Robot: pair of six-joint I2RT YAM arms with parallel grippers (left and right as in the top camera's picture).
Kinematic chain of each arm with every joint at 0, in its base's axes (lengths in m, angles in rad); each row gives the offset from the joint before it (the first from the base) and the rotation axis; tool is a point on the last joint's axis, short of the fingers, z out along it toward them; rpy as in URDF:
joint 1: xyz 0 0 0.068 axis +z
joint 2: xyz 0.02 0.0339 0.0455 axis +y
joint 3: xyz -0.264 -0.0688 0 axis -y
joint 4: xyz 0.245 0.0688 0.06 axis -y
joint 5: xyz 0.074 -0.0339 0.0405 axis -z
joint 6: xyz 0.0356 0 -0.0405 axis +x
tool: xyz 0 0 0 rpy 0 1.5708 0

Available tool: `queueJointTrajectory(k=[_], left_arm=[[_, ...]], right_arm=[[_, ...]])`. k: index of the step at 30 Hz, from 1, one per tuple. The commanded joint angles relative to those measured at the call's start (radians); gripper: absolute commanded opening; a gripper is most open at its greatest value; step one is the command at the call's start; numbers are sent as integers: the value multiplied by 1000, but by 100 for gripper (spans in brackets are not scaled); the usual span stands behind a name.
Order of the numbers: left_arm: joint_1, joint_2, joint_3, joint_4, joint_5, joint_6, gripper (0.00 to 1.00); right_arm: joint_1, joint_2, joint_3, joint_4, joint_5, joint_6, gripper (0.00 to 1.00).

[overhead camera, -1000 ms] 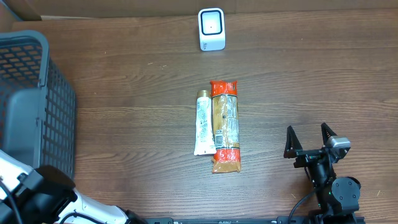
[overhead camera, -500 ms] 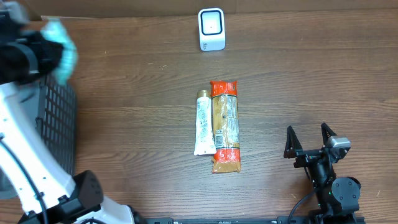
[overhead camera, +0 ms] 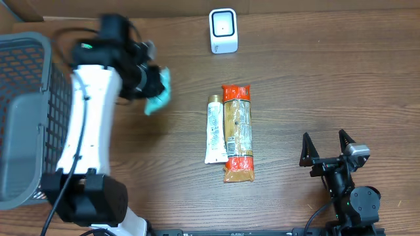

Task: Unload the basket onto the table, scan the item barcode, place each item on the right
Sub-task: 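Carry the green pouch out and set it left of the tube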

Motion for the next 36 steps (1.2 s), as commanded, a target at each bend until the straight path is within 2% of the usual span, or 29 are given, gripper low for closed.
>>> queueJointTrajectory(k=[1, 5, 7, 8, 9, 10, 18, 26, 31, 32, 33, 34, 36], left_arm=[[-50, -12, -169, 89, -17, -64, 5], [-101, -12, -364, 237, -17, -105, 5], [-121, -12, -431, 301, -27, -117, 15], [-130, -12, -454, 328, -36, -123, 40], [-139, -12, -476, 352, -42, -123, 77], [-145, -12, -489, 369, -48, -123, 100], [-149, -14, -419, 341, -93, -130, 100], [-151, -36, -203, 187, -125, -117, 100], [-164, -36, -206, 113, -126, -61, 100], [-164, -36, -225, 113, -131, -61, 96], [-164, -36, -251, 123, -134, -61, 84], [-164, -36, -274, 137, -134, -62, 66], [-164, -36, -331, 175, -134, -79, 15]], right_arm=[[-3, -9, -10, 6, 5, -1, 100], [-3, -9, -10, 6, 6, -1, 100], [-3, -9, -10, 6, 5, -1, 100], [-3, -9, -10, 6, 5, -1, 100], [-3, -9, -10, 6, 6, -1, 100], [-3, -9, -10, 6, 5, -1, 100], [-3, -9, -10, 6, 6, -1, 100], [-3, -9, -10, 6, 6, -1, 100], [-3, -9, -10, 6, 6, -1, 100], [-3, -9, -10, 6, 6, -1, 100], [-3, -9, -10, 6, 5, -1, 100], [-3, -9, -10, 6, 5, -1, 100], [-3, -9, -10, 6, 5, -1, 100]])
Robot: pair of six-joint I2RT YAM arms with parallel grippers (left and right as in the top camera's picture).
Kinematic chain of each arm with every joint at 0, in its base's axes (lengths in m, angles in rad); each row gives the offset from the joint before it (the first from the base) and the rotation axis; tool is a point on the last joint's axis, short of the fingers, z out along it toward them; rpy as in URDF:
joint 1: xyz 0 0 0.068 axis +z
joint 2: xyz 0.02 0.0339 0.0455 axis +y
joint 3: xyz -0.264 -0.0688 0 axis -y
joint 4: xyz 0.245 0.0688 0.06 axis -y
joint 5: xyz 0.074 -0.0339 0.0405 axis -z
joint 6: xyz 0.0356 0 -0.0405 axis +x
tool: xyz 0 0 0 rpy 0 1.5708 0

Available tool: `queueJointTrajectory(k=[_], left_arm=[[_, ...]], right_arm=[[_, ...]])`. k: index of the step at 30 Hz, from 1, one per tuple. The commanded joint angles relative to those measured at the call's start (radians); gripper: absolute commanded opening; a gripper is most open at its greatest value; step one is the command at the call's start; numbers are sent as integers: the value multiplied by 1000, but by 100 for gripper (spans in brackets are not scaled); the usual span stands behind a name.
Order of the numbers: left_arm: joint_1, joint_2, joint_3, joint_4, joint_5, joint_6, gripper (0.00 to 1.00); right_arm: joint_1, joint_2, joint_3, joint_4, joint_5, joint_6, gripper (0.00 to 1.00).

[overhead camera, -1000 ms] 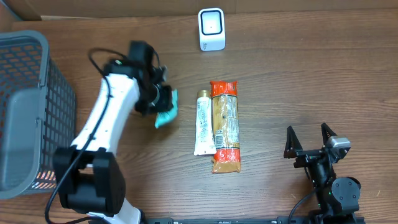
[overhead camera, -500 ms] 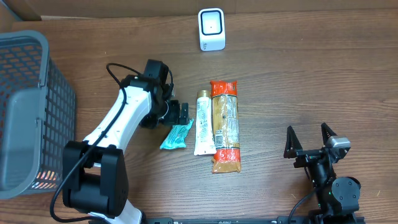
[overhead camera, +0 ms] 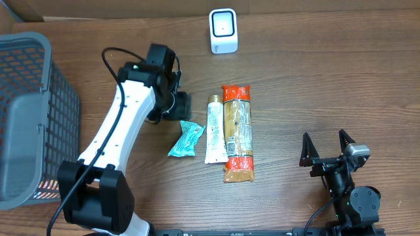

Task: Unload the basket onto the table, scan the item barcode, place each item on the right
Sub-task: 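Carry the green pouch out and set it left of the tube, then push the green pouch flat with the left gripper and release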

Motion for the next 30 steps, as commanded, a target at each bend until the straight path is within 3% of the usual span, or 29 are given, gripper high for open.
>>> queueJointTrajectory(k=[1, 9, 30], left_arm=[[-7, -8, -106, 46, -13, -8, 5], [-34, -8, -276, 184, 1, -35, 4], [-56, -4, -384, 382, 2, -8, 4]], right_arm=[[-3, -9, -10, 6, 6, -1, 100], [-3, -9, -10, 6, 6, -1, 100], [-3, -9, -10, 6, 5, -1, 100]])
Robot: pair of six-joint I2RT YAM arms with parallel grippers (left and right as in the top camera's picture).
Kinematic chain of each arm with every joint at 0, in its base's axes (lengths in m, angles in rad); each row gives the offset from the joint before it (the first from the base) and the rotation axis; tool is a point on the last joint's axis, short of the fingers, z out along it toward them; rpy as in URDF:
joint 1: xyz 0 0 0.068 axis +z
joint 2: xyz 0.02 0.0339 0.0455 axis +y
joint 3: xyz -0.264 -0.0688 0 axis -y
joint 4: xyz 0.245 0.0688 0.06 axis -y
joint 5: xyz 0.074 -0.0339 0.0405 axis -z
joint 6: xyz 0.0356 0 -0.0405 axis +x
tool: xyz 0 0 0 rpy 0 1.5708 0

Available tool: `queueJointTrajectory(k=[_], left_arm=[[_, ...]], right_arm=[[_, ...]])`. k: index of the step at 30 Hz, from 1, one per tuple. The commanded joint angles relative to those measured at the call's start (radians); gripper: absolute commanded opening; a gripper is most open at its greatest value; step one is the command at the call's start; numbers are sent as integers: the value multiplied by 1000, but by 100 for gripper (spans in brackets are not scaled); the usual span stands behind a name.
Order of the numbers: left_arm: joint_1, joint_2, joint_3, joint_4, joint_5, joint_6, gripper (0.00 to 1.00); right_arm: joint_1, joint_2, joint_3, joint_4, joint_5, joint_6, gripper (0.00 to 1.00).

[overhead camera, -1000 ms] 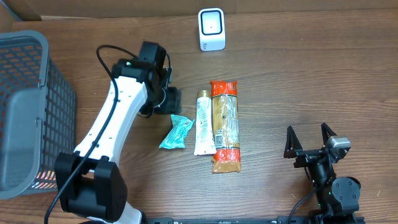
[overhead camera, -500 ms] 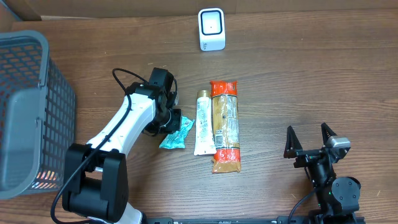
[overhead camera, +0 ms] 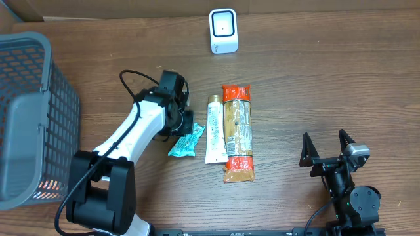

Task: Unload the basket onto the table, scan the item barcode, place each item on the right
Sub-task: 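Push the green pouch flat with the left gripper and release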

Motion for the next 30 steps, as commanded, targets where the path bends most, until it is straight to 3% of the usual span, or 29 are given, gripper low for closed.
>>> queueJointTrajectory(k=[1, 6, 10, 15, 16, 22, 30], left_arm=[[-22, -5, -77, 39, 5, 8, 4], [-48, -5, -216, 164, 5, 8, 6], [-55, -5, -307, 254, 4, 8, 29], [-53, -5, -335, 277, 4, 8, 96], [-51, -5, -333, 277, 3, 8, 100], [-50, -5, -262, 228, -51, 7, 100], [-50, -5, 50, -50, -287, 0, 100]], right_arm=[[-3, -9, -10, 6, 6, -2, 100], [-3, -9, -10, 6, 5, -2, 100], [-3, -9, -10, 6, 5, -2, 100], [-3, -9, -10, 6, 6, -2, 100], [-3, -9, -10, 6, 6, -2, 100], [-3, -9, -10, 6, 6, -2, 100], [-3, -9, -10, 6, 5, -2, 100]])
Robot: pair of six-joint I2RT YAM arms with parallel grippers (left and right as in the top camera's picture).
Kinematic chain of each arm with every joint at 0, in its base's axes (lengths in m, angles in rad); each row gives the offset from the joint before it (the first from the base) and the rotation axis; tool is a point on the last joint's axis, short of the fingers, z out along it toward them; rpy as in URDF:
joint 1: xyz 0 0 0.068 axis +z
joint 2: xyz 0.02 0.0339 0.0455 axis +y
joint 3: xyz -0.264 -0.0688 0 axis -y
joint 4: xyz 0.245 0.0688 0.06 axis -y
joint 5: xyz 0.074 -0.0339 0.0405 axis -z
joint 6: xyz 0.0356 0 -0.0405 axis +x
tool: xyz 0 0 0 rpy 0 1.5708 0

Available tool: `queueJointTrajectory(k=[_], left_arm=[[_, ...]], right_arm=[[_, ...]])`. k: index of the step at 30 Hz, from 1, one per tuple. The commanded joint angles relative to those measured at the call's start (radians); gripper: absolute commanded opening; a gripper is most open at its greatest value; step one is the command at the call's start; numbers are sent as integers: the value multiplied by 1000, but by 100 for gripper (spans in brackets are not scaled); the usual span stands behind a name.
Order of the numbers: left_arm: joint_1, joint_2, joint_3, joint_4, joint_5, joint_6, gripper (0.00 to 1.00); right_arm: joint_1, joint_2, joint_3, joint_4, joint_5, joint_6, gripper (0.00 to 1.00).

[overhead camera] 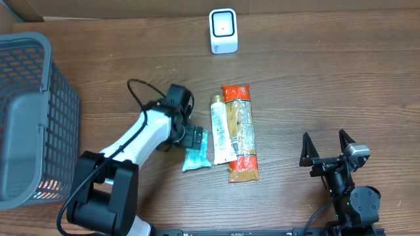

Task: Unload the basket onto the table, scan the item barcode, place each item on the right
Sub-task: 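Push the green pouch flat with the left gripper and release, then move the left gripper back into the basket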

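Note:
A teal packet [196, 156] lies on the wooden table left of a white tube [222, 130] and an orange-and-brown snack package [240, 133]. My left gripper [195, 137] is down on the packet's upper end; its fingers hide that end, and how the jaws stand does not show. The white barcode scanner [223, 31] stands at the far edge of the table. My right gripper [326, 148] rests open at the near right, holding nothing.
A grey mesh basket [29, 111] fills the left side. The tube and the snack package lie side by side, touching, just right of the teal packet. The table's [328, 78] right half holds only my right arm.
My left gripper has moved right and nearer, onto the teal packet. The packet has shifted down and right, now almost upright. The tube and snack package have tilted slightly, lower ends pushed right.
My left gripper first held the teal packet in the air beside the basket. Then the packet lay on the table left of the tube, with the gripper above it. The gripper then came beside the packet, and now sits on it. The right arm stayed still.

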Motion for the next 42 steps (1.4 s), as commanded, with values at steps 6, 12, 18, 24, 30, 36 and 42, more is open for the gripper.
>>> queueJointTrajectory(k=[6, 12, 18, 24, 30, 36, 42], left_arm=[[-3, 8, 470, -255, -222, 2, 100], [14, 8, 879, -436, -218, 1, 100], [59, 8, 1294, -591, -220, 37, 100], [259, 5, 1509, -731, -249, -81, 96], [595, 3, 1506, -874, -213, -350, 91], [854, 3, 1502, -880, -120, -352, 91], [1032, 2, 1417, -880, -11, -347, 91]], right_arm=[[-3, -9, -10, 6, 5, -1, 100], [-3, -9, -10, 6, 5, -1, 100], [-3, -9, -10, 6, 5, -1, 100], [-3, -9, -10, 6, 5, -1, 100], [-3, -9, -10, 6, 6, -1, 100], [-3, -9, -10, 6, 5, -1, 100], [-3, -9, -10, 6, 6, -1, 100]])
